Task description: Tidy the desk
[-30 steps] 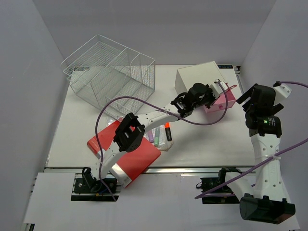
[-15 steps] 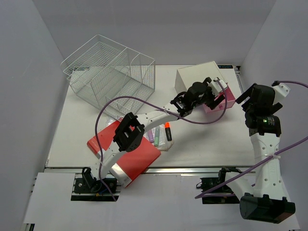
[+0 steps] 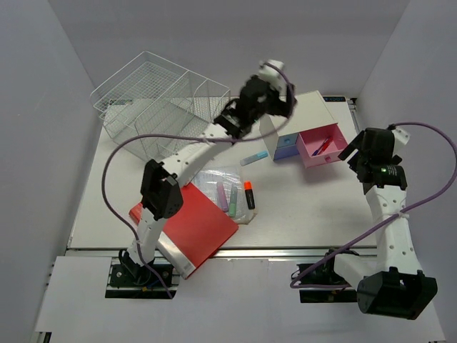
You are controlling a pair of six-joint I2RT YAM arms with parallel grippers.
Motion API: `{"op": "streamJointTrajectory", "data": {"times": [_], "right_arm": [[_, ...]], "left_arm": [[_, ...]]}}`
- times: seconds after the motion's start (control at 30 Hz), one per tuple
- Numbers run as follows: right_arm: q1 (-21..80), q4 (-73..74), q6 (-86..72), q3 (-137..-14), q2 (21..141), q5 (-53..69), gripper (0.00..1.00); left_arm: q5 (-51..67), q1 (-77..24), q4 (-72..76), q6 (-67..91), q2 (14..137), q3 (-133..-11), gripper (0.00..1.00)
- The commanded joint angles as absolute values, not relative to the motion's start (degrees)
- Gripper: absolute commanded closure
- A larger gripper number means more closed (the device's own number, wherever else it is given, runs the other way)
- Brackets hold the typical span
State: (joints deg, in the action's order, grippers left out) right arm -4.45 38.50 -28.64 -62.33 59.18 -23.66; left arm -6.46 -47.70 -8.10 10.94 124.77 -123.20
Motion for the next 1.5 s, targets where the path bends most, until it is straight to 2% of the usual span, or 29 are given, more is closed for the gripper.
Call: {"op": "streamJointTrajectory", "data": {"times": [0.0,0.13,0.33,0.43,0.57,0.83,0.97,1.27,1.4,1.47], "right_arm": [[-4.6,36.6,-31.4,-59.2,58.8,-19.5,0.11],[-4.7,34.5,-32.7,-56.7,59.3,-16.5,0.11],[-4.7,33.9,-33.2,-53.4,60.7,-16.0,0.11],[-4.7,31.6,-32.2,-51.6,61.6,-15.0,0.19],[-4.7,27.2,-29.5,-49.8,62.7,-11.7,0.24],[-4.6,11.3,-26.6,-47.5,66.4,-0.7,0.47],[-4.5,6.2,-27.0,-50.2,72.8,1.2,0.56],[-3.3,-2.7,-27.7,-57.2,84.9,5.4,0.60],[-1.9,-9.9,-28.7,-57.3,88.1,6.2,0.59],[-1.6,-11.9,-28.7,-58.8,90.1,6.2,0.55]], "left_arm": [[-6.6,-40.4,-16.9,21.8,122.1,-125.8,0.02],[-6.0,-39.4,-21.6,21.3,126.6,-130.7,0.02],[-6.6,-39.0,-20.7,21.6,131.8,-131.0,0.02],[-3.8,-39.0,-19.4,21.8,133.9,-131.0,0.02],[-3.2,-38.9,-17.9,22.8,135.5,-130.3,0.02],[-2.5,-38.9,-18.6,23.6,137.1,-126.4,0.02],[-1.4,-38.9,-18.7,22.7,136.5,-122.4,0.02],[-1.4,-38.9,-19.6,20.2,137.2,-122.2,0.02],[2.1,-38.9,-23.6,18.4,140.1,-126.2,0.04],[1.9,-38.9,-23.9,17.6,139.9,-125.5,0.04]]}}
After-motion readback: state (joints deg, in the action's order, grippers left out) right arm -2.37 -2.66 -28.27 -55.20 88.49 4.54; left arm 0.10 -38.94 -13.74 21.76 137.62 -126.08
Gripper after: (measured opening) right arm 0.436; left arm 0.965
